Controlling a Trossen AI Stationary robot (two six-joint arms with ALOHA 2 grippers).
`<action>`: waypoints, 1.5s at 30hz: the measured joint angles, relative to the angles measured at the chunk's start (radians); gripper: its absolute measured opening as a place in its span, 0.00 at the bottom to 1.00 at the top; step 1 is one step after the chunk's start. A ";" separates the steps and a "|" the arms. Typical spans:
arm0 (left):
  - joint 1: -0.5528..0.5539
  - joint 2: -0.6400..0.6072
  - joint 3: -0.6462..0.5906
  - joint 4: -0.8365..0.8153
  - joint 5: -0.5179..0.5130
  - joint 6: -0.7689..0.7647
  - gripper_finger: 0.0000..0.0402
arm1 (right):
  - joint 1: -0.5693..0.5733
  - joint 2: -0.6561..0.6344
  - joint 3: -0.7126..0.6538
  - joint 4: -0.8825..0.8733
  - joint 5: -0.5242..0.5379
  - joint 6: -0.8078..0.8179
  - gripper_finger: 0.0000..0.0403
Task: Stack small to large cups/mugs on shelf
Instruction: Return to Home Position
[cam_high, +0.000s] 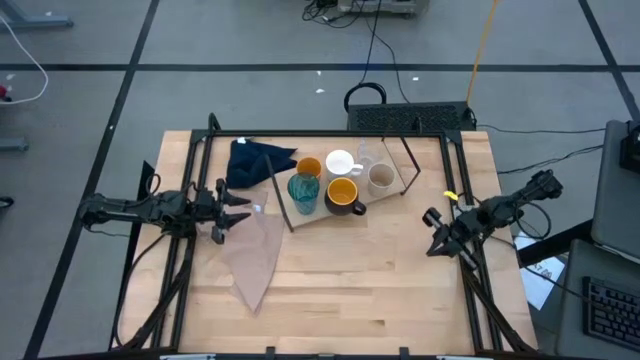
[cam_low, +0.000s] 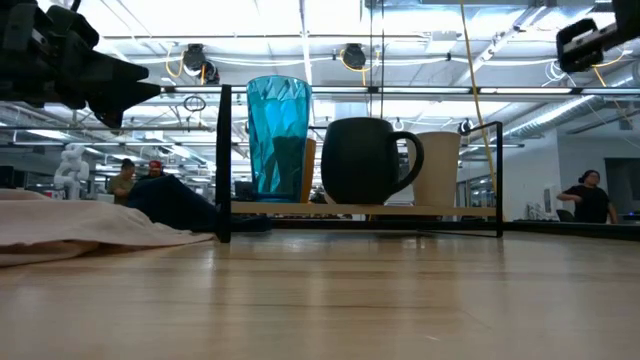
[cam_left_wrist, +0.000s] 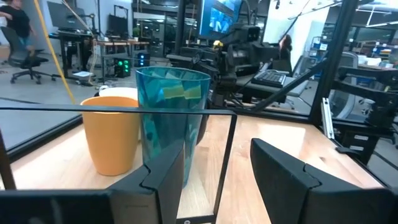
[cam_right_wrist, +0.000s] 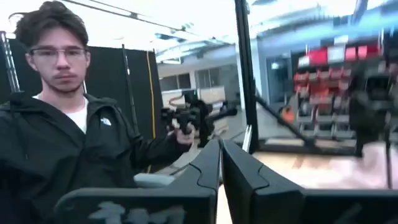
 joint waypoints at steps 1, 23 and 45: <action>0.000 0.000 0.000 0.001 -0.002 0.000 0.46 | 0.000 0.002 -0.006 0.000 -0.001 0.024 0.02; 0.000 0.000 -0.001 0.018 -0.031 -0.031 0.46 | -0.153 0.021 -0.065 -0.076 0.036 -0.080 0.02; 0.000 0.000 0.000 0.003 -0.004 -0.027 0.46 | -0.688 0.030 -0.067 -0.153 -0.078 -0.030 0.02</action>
